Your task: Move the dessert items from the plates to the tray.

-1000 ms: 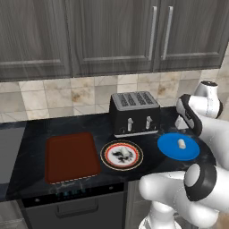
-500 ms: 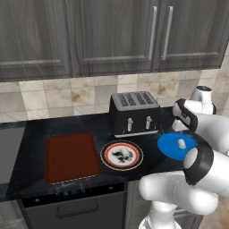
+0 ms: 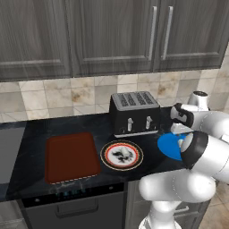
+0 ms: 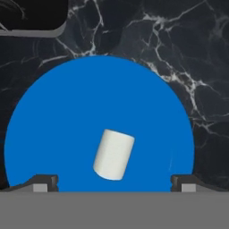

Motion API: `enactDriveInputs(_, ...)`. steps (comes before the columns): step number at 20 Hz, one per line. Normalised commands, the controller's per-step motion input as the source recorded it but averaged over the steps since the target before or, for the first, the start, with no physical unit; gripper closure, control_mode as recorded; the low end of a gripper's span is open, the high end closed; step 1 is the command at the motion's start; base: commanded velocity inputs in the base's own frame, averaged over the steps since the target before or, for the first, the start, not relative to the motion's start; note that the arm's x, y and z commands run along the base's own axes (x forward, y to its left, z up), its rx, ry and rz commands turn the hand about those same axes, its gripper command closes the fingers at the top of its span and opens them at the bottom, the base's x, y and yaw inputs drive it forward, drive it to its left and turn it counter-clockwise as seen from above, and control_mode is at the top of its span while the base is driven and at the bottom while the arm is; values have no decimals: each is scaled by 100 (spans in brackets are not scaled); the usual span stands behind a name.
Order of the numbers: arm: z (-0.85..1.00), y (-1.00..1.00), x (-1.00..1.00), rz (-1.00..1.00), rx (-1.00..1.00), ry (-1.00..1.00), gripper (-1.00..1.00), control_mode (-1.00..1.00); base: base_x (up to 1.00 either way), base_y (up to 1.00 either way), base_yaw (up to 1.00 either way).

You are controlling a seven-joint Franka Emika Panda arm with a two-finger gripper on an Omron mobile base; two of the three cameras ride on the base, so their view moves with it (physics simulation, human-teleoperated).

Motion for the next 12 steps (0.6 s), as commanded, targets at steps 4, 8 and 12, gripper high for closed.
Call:
enactDriveInputs(4, -24, -1, 1, 0, 0, 1, -100, -100, 0, 0, 0)
enactDriveInputs(8, -18, 0, 0, 0, 0, 1, -100, -100, 0, 0, 0)
enactDriveInputs(12, -7, 0, 0, 0, 0, 4, -100, -100, 0, 0, 0)
